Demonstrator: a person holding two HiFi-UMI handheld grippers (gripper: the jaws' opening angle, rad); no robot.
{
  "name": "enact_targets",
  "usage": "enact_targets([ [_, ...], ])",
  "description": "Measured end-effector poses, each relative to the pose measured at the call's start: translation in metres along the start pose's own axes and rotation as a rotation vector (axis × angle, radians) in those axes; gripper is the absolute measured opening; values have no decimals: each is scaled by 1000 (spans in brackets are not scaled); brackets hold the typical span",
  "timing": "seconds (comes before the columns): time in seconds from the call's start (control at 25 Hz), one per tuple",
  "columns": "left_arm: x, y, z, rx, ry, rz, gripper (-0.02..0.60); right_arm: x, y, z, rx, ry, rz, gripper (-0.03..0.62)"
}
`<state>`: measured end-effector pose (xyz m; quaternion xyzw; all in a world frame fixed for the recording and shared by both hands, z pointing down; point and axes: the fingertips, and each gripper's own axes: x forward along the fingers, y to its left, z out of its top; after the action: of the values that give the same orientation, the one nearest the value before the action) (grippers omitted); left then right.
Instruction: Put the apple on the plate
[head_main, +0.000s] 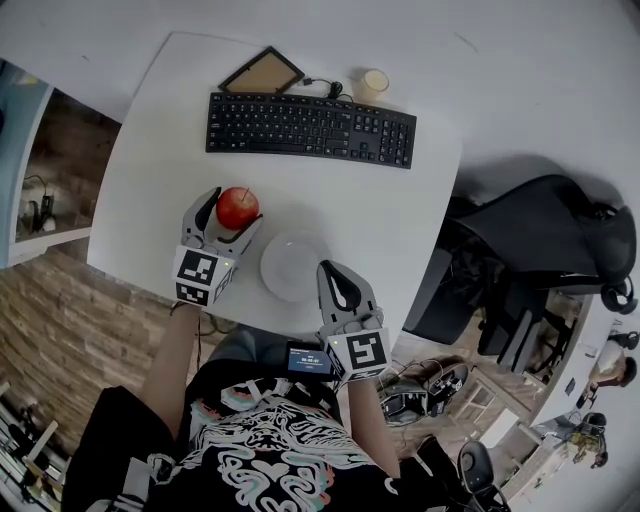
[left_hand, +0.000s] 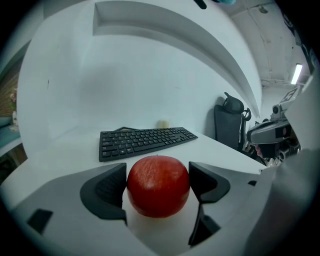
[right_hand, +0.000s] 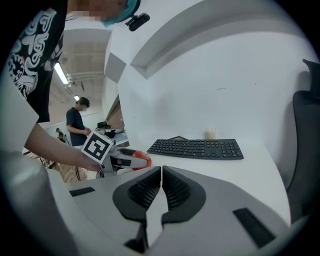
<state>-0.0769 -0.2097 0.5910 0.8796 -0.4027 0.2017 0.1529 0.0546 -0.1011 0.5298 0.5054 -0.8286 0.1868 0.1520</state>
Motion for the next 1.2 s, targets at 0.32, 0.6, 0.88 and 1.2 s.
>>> enact_targets([
  [0.32, -15, -3, -14, 15, 97, -41, 373, 0, 7, 3, 8, -4, 16, 29],
  [0.6, -26, -2, -33, -19, 131, -37, 373, -1, 15, -1, -2, 8, 27, 29],
  [0.88, -27, -3, -34, 55, 135, -36, 373, -6, 16, 7, 7, -8, 5, 30],
  [1.2, -49, -9, -3, 46, 85, -56, 373, -14, 18, 18, -14, -40, -13, 30],
])
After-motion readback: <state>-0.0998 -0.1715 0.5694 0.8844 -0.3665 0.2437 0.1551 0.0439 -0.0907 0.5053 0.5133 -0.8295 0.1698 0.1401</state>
